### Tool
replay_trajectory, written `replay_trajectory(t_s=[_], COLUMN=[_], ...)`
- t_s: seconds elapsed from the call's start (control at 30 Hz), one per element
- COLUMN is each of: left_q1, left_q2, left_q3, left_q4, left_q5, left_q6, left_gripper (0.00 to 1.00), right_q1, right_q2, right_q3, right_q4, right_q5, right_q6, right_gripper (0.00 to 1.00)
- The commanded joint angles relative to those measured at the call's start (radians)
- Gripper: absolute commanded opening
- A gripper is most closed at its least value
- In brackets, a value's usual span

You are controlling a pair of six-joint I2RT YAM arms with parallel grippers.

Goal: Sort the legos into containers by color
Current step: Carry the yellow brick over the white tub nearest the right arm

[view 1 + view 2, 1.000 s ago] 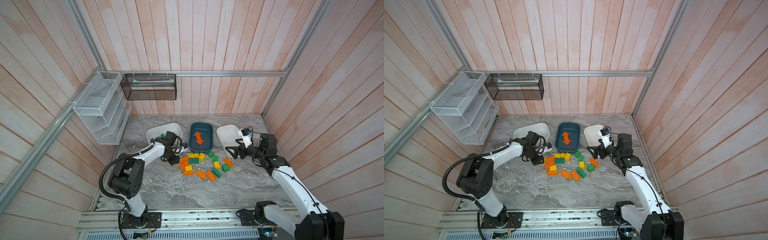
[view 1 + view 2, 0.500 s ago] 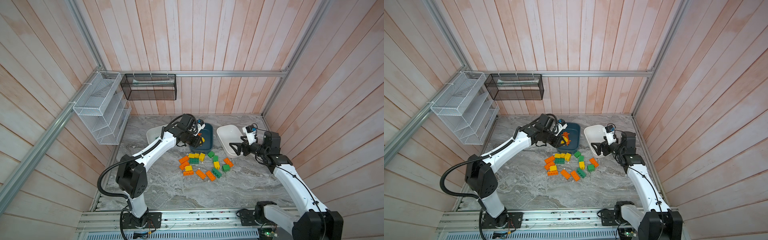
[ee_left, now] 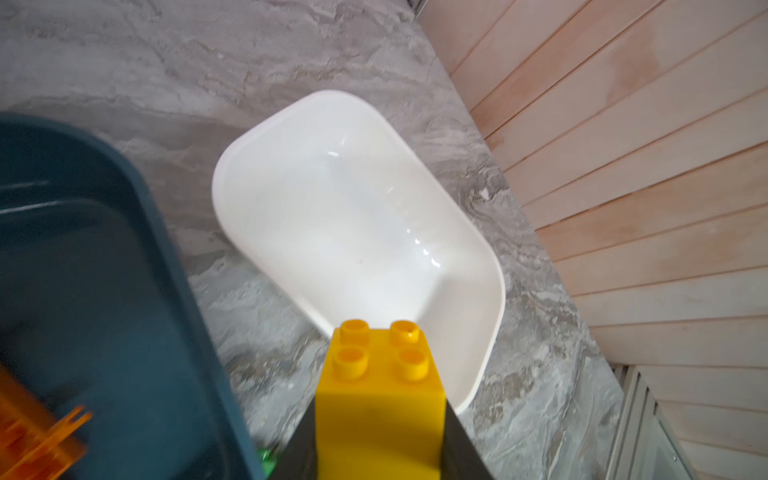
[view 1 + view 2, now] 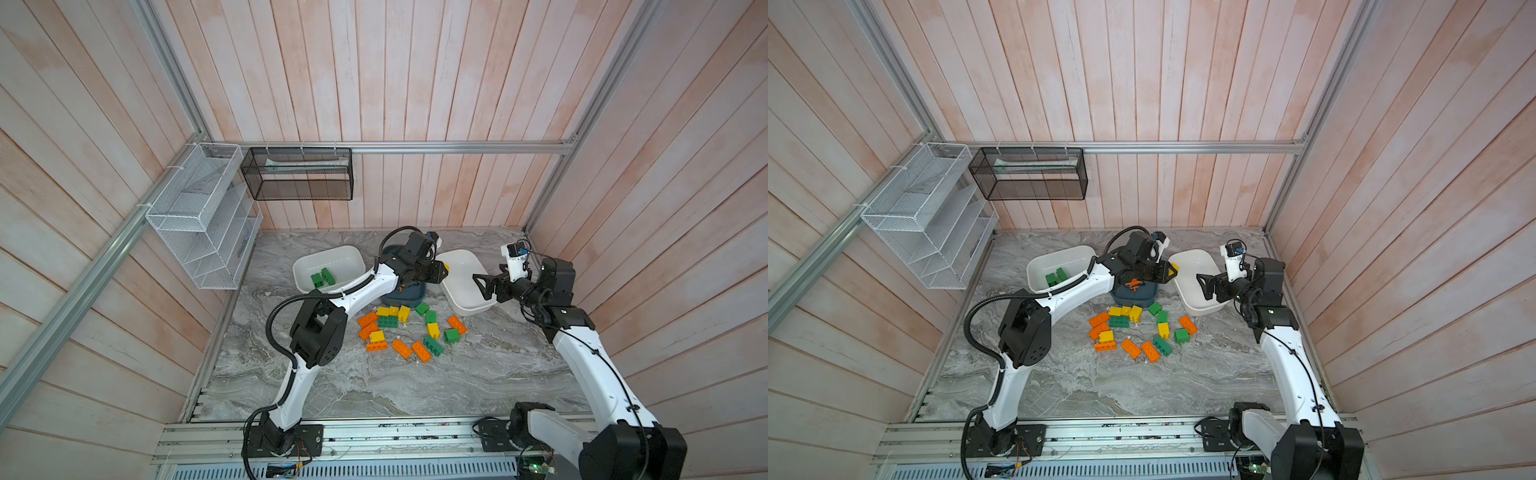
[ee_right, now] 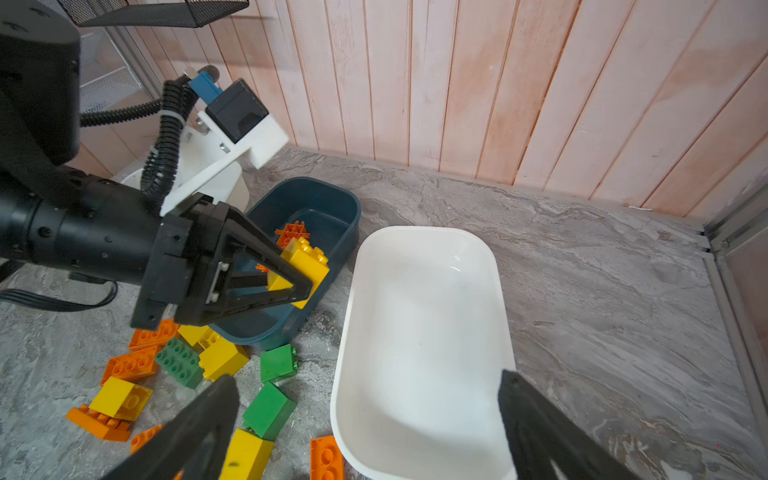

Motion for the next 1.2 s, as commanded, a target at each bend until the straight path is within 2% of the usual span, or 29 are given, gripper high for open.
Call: replay_trajectory(t_s=[0.0, 0.13, 0.43, 0.53, 0.6, 0.67, 0.93, 1.07, 1.17], left_q1=[-0.015, -0.023, -0.036, -0.036, -0.038, -0.041, -0.047, -0.046, -0.047], left_q2=[0.085, 0.149, 0.262, 0.302, 0.328, 0.331, 0.190, 0.095, -0.012], left_q3=[0.083, 0.107, 0.198, 0.269, 0.320, 0.333, 0.256, 0.226, 0.133], left_q4=[0.090, 0.185, 0.201, 0.156, 0.118, 0.110, 0.109, 0.032, -0.042], left_q5=[-0.060, -0.103, -0.236, -0.280, -0.295, -0.281, -0.238, -0.185, -0.138], left_q6=[-0.056, -0.052, -0.008, 0.035, 0.055, 0.075, 0.121, 0.151, 0.211], left_gripper=[0.27, 0.27, 0.27, 0.29, 0.31, 0.37, 0.60, 0.69, 0.73], right_q1=[-0.016, -0.027, -0.037, -0.038, -0.040, -0.039, -0.039, -0.039, -0.040], right_q2=[-0.018, -0.023, -0.040, -0.044, -0.044, -0.045, -0.053, -0.055, -0.061], right_q3=[0.016, 0.013, -0.006, -0.007, -0.006, -0.003, 0.006, 0.007, 0.004], right_q4=[-0.014, -0.016, -0.031, -0.040, -0.043, -0.048, -0.049, -0.046, -0.054], right_q5=[0.027, 0.025, 0.016, 0.015, 0.013, 0.009, -0.007, -0.021, -0.033], right_q6=[0.003, 0.005, 0.013, 0.009, 0.010, 0.011, 0.024, 0.031, 0.027], right_gripper=[0.98, 0.98, 0.98, 0.98, 0.98, 0.98, 0.98, 0.98, 0.98])
